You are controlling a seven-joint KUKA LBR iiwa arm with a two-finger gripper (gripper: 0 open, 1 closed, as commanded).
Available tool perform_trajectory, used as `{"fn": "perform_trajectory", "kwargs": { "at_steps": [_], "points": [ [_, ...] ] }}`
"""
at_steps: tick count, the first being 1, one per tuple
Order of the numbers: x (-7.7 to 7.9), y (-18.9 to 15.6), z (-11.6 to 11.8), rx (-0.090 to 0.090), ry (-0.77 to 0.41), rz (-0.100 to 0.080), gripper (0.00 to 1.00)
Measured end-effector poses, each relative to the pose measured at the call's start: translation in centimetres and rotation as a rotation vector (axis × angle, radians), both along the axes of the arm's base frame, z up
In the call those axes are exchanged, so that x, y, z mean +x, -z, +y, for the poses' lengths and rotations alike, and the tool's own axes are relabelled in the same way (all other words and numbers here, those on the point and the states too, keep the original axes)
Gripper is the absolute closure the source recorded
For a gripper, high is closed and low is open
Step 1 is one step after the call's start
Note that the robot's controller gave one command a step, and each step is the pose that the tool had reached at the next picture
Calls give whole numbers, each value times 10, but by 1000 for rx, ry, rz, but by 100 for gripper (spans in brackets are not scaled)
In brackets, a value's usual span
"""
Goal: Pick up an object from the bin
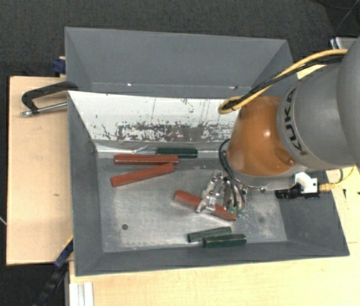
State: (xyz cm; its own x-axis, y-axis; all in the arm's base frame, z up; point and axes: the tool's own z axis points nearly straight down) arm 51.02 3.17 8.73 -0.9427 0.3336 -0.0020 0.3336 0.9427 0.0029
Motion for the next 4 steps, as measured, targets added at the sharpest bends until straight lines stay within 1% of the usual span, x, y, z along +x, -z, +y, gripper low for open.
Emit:
{"fn": "perform_trajectory", "kwargs": {
  "at_steps": [1,2,3,4],
  "points": [
    [0,-9,0,0,1,-1,100],
    [-1,-20,0,-1,0,4,100],
    [-1,-41,0,-1,0,5,100],
    [1,-58,0,-1,0,-2,100]
  ]
}}
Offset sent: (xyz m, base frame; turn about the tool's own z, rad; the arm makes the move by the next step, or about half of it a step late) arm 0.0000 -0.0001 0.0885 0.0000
